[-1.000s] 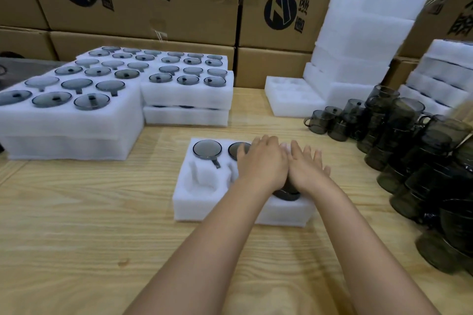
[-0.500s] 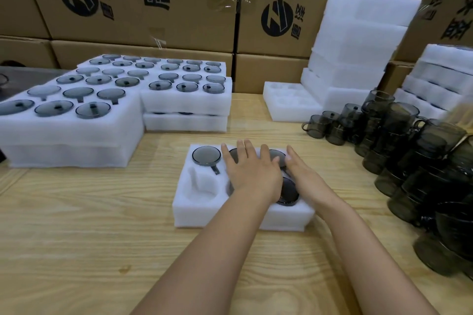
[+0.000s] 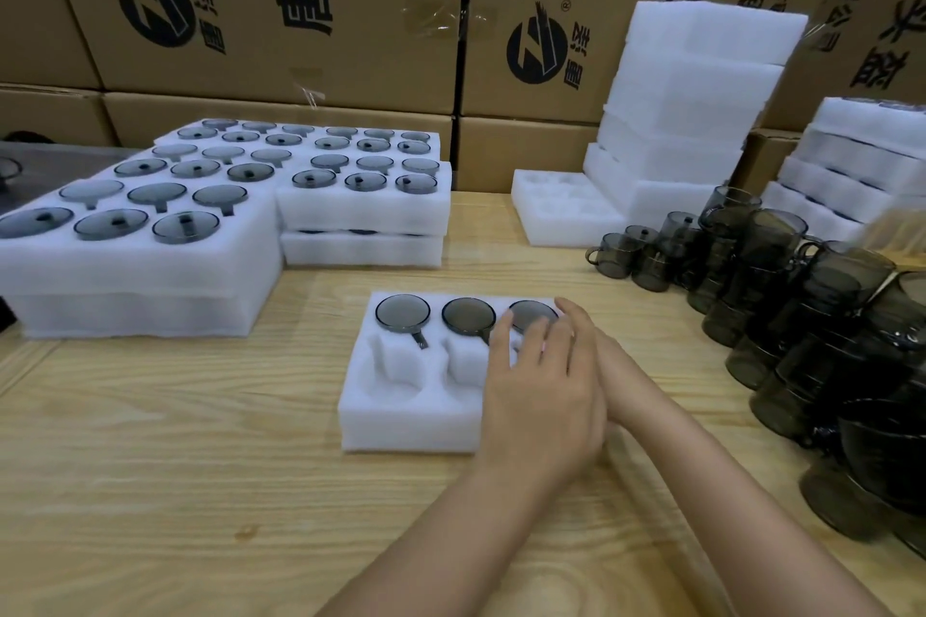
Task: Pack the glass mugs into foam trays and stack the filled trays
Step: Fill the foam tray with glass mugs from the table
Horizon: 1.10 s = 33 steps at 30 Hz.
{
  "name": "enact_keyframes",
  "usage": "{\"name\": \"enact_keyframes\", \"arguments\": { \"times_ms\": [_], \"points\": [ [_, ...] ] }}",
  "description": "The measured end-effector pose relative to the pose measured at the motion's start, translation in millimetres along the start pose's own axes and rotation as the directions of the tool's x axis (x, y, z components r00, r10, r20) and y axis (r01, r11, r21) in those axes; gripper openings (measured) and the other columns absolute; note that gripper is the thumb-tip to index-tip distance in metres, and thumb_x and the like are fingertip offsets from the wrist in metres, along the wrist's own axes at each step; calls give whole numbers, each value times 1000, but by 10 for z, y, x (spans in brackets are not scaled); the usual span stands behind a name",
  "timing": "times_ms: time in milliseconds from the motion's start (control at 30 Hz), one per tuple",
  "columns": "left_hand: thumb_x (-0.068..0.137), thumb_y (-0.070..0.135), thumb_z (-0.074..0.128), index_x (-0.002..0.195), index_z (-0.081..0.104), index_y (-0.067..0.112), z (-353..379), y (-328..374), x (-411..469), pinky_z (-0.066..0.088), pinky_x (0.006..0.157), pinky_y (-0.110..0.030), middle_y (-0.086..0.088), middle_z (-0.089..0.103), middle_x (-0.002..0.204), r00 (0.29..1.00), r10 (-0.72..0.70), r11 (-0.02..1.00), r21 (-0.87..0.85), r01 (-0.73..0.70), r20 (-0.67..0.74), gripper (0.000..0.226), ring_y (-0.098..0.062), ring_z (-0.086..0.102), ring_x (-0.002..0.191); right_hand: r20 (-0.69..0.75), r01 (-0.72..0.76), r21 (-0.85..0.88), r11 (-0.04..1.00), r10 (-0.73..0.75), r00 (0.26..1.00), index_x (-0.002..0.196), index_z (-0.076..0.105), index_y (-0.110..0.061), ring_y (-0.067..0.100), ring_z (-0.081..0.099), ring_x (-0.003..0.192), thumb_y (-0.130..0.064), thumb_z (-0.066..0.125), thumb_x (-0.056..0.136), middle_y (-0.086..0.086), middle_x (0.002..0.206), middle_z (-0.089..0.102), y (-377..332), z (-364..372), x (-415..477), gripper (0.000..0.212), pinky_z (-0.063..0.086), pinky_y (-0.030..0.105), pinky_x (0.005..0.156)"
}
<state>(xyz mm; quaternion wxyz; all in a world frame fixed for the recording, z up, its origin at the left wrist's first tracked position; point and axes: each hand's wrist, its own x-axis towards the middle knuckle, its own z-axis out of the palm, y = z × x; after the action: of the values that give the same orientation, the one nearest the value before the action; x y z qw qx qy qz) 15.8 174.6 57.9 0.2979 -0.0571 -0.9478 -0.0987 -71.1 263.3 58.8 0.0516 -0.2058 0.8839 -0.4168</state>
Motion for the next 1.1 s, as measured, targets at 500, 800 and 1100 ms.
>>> {"name": "enact_keyframes", "arguments": {
  "times_ms": [500,800,1100],
  "points": [
    [72,15,39,108,72,30,392,-40,-298,37,101,-32,-1,61,129,970,239,969,-54,-242,-47,51,-11,53,125,-402,-224,-317,922,83,912,143,29,-10,26,37,132,-10,45,91,4,155,21,678,-566,1218,55,34,38,103],
    [88,16,30,96,75,35,486,-57,-262,40,97,-27,5,66,122,956,217,976,29,-216,-195,49,-6,57,119,-444,-404,-558,725,150,883,104,66,-14,34,58,98,-7,54,84,15,105,64,526,-670,1423,24,42,30,68],
    [83,38,46,122,65,22,204,-130,-356,27,108,-42,-8,51,141,968,246,963,122,-238,-53,47,-19,45,133,-511,-375,-611,697,15,860,92,69,-20,27,53,103,-25,55,87,6,94,68,311,-423,840,15,26,34,81]
  ]
}}
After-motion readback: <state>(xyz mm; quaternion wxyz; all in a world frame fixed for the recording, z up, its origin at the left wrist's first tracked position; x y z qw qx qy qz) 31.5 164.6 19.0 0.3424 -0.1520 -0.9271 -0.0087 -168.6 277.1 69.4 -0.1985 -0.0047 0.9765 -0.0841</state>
